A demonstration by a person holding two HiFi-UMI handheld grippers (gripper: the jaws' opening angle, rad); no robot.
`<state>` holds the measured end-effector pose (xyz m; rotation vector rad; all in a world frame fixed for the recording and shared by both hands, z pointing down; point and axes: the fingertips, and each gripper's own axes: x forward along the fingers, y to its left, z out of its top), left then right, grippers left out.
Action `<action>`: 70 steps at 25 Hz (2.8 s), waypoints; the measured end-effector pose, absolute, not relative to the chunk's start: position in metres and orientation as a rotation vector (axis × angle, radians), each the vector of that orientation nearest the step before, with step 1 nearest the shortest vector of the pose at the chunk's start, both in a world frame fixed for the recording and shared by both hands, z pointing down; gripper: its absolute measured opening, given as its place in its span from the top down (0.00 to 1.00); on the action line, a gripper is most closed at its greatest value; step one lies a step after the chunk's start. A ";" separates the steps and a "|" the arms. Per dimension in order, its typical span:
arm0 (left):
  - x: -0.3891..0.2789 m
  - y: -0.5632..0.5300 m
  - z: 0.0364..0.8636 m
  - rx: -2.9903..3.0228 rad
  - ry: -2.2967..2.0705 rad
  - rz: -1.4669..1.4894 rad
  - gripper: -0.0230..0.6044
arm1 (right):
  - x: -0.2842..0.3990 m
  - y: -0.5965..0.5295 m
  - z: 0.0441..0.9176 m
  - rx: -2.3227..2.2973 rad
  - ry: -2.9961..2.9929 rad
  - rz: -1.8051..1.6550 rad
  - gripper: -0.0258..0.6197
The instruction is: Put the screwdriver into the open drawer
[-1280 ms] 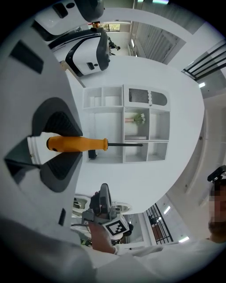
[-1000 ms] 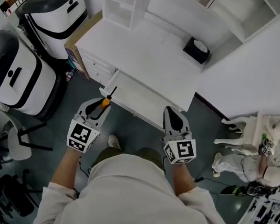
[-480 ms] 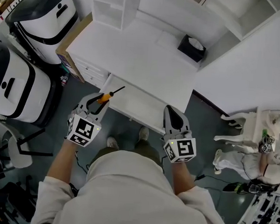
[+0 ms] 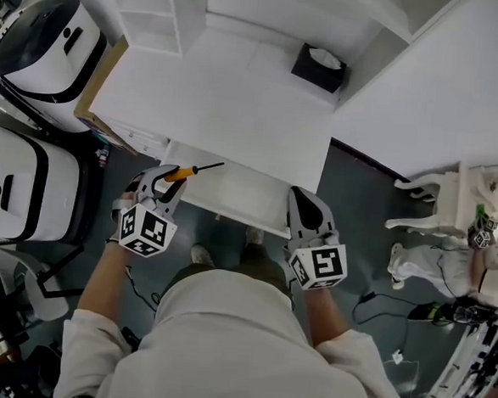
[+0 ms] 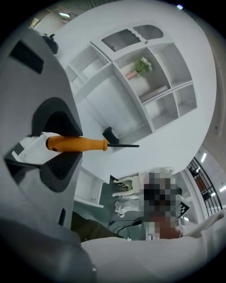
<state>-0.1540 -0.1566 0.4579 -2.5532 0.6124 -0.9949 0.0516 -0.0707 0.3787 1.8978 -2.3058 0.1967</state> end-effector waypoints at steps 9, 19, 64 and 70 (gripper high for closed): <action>-0.118 -0.173 0.486 -2.424 0.387 -1.118 0.79 | 0.090 -0.062 0.395 1.994 -2.222 0.272 0.95; -0.092 -0.179 0.550 -2.331 0.120 -1.267 0.79 | 0.113 -0.052 0.408 2.050 -2.145 0.323 0.95; -0.047 -0.176 0.810 -2.185 -0.471 -1.701 0.79 | 0.206 -0.033 0.503 2.077 -1.832 0.618 0.95; -0.046 -0.172 0.832 -2.158 -0.536 -1.739 0.79 | 0.213 -0.030 0.514 2.070 -1.809 0.642 0.95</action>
